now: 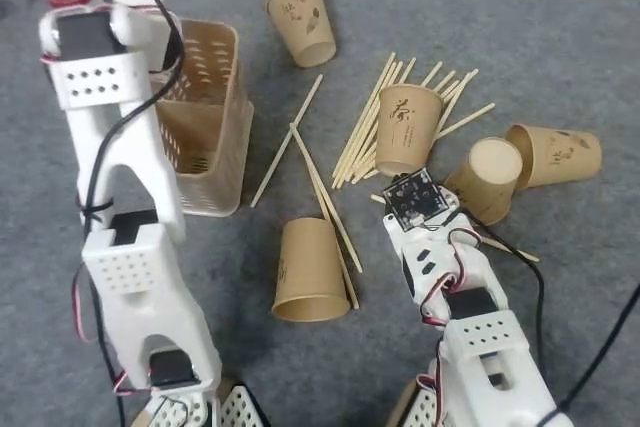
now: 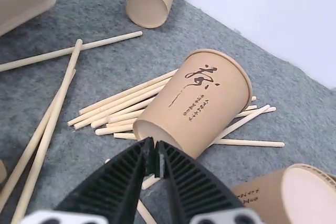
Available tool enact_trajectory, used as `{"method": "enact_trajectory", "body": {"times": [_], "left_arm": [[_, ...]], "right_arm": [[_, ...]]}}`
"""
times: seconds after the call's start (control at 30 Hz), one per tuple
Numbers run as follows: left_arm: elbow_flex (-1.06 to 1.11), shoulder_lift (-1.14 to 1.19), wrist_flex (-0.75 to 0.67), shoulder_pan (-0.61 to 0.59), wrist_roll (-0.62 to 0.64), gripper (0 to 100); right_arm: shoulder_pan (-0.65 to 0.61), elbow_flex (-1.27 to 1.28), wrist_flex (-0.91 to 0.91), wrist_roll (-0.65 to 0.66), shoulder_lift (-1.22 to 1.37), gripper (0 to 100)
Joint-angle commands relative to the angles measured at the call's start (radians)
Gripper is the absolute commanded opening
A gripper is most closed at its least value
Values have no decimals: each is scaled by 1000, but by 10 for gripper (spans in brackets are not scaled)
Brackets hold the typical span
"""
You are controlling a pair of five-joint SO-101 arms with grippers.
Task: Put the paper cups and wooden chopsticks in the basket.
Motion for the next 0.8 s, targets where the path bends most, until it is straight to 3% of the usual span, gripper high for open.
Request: {"method": "enact_trajectory", "body": {"times": [0.0,0.07,0.2,0.27,0.5,0.6,0.77], "left_arm": [[-22,-5,-6,-38,-26,13],[-22,-17,-5,-57,-71,45],[-24,-55,20,-78,-107,274],[-24,-92,18,-83,-106,341],[-24,-316,-41,-77,-100,337],[-24,-439,-92,-71,-21,337],[8,-543,-84,104,109,331]], "right_arm": [[1,-6,-21,11,1,9],[1,-6,-21,11,2,9],[1,-6,-24,11,2,9],[-1,-6,-24,9,2,9],[-1,-6,-21,9,2,9],[-1,-6,-21,9,2,9],[-1,-6,-19,9,2,9]]}}
